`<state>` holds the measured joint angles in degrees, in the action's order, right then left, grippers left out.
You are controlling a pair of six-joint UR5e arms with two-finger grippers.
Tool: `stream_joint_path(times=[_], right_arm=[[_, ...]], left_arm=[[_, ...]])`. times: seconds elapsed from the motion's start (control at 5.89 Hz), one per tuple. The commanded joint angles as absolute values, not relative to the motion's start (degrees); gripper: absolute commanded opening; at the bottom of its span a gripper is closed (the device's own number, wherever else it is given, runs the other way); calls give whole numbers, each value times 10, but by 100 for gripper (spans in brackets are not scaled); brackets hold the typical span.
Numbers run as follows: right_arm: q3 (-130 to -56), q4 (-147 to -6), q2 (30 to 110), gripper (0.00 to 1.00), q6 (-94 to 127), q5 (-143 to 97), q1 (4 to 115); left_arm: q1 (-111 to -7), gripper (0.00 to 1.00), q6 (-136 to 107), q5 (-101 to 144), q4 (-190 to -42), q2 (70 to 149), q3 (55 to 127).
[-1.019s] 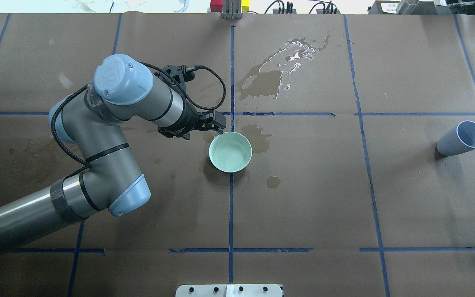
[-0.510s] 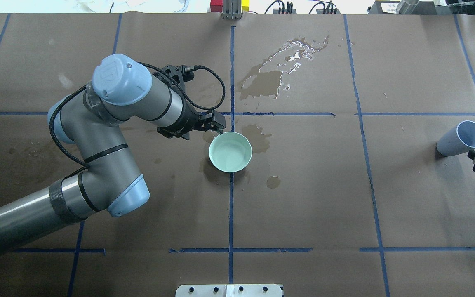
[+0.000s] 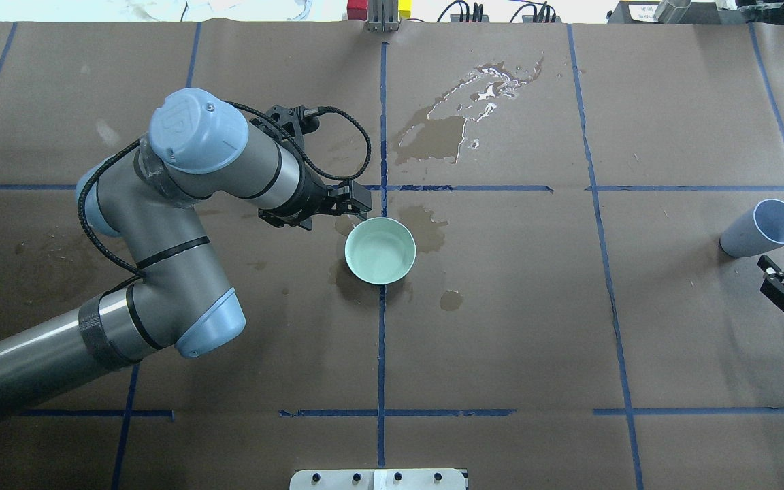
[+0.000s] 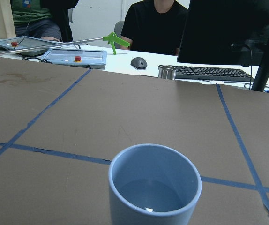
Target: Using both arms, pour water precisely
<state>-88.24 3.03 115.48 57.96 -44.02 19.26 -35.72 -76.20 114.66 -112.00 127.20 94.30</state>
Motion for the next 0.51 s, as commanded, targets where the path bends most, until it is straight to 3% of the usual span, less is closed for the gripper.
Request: stream_joint_path(times=[0.0,0.34], right_arm=[[-841,39,1130,99,589,-402,182],[-838,47,1122,99,588,-400,182]], left_arm=[[-358,100,-762,1146,-1120,1268,951],[-358,100,-762,1147,-1120,1266,952]])
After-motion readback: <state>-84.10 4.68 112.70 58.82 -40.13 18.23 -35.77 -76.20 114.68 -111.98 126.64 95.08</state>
